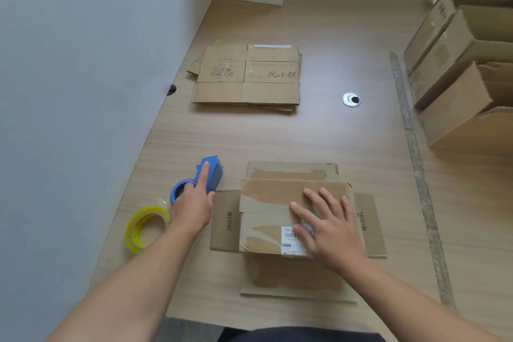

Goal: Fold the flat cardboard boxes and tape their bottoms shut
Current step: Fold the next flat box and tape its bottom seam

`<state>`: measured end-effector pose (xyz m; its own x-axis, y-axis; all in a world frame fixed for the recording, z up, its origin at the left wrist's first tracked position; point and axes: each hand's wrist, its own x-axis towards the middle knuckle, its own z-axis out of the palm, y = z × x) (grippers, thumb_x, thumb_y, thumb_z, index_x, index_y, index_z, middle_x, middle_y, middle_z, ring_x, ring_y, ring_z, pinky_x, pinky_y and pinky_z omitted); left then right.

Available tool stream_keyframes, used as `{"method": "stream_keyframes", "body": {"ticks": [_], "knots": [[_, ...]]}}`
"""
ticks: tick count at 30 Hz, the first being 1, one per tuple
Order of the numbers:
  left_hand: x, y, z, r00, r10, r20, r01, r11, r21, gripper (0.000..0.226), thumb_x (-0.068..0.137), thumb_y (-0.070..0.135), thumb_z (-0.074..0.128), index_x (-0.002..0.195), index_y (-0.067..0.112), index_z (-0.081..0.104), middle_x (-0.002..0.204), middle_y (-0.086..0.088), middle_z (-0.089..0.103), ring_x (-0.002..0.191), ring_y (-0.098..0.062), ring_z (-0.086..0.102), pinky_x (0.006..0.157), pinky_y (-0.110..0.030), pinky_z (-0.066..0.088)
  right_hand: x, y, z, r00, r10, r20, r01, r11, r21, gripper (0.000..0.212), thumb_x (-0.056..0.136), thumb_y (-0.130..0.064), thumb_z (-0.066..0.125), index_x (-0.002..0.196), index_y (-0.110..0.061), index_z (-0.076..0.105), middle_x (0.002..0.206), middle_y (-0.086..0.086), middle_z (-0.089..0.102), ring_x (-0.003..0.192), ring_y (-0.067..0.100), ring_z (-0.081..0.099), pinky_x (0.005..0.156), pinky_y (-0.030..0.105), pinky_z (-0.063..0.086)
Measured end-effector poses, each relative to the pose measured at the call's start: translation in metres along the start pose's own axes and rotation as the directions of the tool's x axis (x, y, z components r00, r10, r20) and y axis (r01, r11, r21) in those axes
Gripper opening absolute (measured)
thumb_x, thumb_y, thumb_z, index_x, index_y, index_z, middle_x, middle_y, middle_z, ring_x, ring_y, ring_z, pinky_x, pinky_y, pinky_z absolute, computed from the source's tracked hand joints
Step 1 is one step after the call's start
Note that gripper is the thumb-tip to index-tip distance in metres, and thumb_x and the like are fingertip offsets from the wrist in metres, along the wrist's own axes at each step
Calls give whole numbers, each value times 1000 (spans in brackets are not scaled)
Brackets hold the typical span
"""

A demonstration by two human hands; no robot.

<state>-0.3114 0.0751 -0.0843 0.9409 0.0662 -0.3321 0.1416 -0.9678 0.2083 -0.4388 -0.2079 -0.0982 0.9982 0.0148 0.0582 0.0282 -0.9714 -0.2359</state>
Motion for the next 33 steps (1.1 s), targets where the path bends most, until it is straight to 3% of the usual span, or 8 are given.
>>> {"method": "stream_keyframes", "body": {"ticks": [3,11,16,19,23,27,30,33], "knots": [[1,-3,7,1000,6,-21,-7,1000,-29,72,103,36,42,154,43,-9,89,-5,52,74,-20,49,64,-37,42,0,2,0,1000,21,18,-21,999,40,48,89,-63,39,129,-47,60,151,-7,46,143,23,31,116,51,13],[12,1,-9,998,-54,-21,51,987,-151,74,97,38,52,154,43,5,97,-8,58,82,-31,52,72,-37,43,2,-2,-5,994,64,90,-68,997,46,51,88,-68,34,132,-51,54,155,-10,39,147,20,23,118,52,8],[-3,3,-22,999,39,-28,-42,993,-111,73,97,41,51,152,50,4,98,0,53,80,-27,51,69,-35,41,2,-6,-9,994,66,91,-70,997,34,51,86,-69,37,129,-49,56,152,-5,42,146,24,29,117,53,10],[-18,7,-32,984,165,-73,-172,980,-104,73,97,41,52,151,53,4,100,4,54,80,-24,50,69,-35,40,3,-7,-9,993,65,99,-70,997,42,51,86,-70,35,130,-50,53,153,-6,39,148,25,24,118,53,5],[-42,16,-47,924,372,-91,-380,921,-89,76,96,40,54,143,68,1,99,11,52,80,-19,48,67,-34,39,3,-6,-9,992,68,110,-74,996,55,49,89,-69,37,131,-50,51,155,-7,35,149,23,21,119,51,1],[-60,20,-57,862,499,-84,-505,860,-74,82,95,36,58,131,80,-2,115,27,52,87,-18,55,73,-32,47,3,-7,-9,995,71,65,-78,989,122,44,85,-66,47,123,-47,59,148,-6,45,145,25,32,117,48,6],[-69,22,-61,776,624,-95,-630,775,-47,79,93,29,66,143,64,16,122,25,59,87,-13,58,67,-25,43,4,-2,-11,993,86,75,-101,971,219,50,88,-70,37,129,-49,54,150,-14,41,147,16,25,118,36,-1],[-78,26,-62,635,770,-63,-765,639,80,64,91,35,59,148,46,30,109,14,68,77,-10,55,51,-14,37,6,6,-17,990,136,50,-143,876,460,51,89,-71,28,137,-57,41,144,-29,39,144,1,22,116,24,-3]]}}
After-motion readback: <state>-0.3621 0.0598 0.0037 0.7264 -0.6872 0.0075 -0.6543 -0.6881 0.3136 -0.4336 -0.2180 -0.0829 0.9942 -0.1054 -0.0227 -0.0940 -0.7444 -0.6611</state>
